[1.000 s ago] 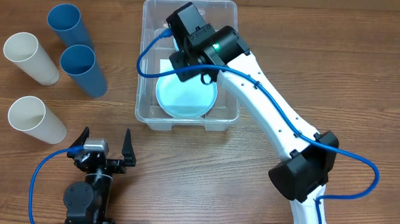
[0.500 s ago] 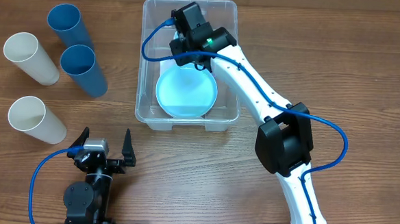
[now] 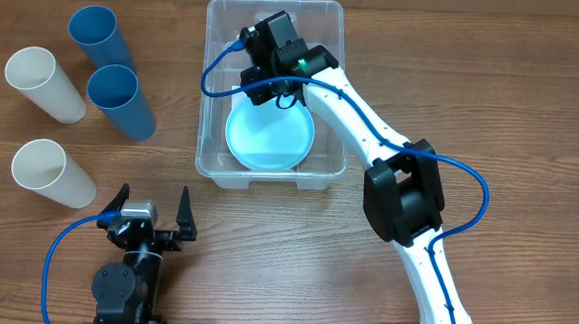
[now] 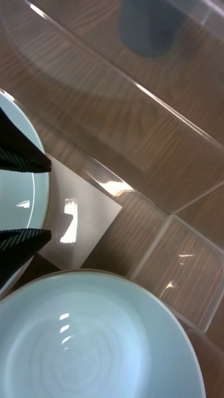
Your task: Pack container
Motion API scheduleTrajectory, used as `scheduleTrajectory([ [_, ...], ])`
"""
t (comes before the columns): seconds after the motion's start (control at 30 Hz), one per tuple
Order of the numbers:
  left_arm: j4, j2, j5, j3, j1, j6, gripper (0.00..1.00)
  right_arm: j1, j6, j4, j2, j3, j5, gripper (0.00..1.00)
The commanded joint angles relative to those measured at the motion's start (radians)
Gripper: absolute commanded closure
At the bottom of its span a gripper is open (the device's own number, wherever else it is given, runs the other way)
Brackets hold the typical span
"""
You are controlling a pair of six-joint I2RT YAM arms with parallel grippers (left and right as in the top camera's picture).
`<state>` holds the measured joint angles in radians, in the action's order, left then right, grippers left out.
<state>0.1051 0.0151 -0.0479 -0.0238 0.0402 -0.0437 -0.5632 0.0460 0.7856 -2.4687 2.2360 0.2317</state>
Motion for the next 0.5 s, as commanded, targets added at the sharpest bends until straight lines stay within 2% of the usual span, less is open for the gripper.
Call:
scheduleTrajectory([
  [0.0, 0.0, -0.008, 0.003, 0.003, 0.005, 0.022, 0.0, 0.022, 0.001, -0.018, -0.026, 0.009, 0.013, 0.72],
  [0.27, 0.0, -0.009, 0.003, 0.003, 0.005, 0.022, 0.0, 0.063, -0.024, -0.047, -0.058, 0.009, 0.005, 0.72],
  [0.47, 0.0, -0.008, 0.003, 0.003, 0.005, 0.022, 0.0, 0.075, -0.073, -0.048, -0.058, 0.009, -0.087, 0.72],
])
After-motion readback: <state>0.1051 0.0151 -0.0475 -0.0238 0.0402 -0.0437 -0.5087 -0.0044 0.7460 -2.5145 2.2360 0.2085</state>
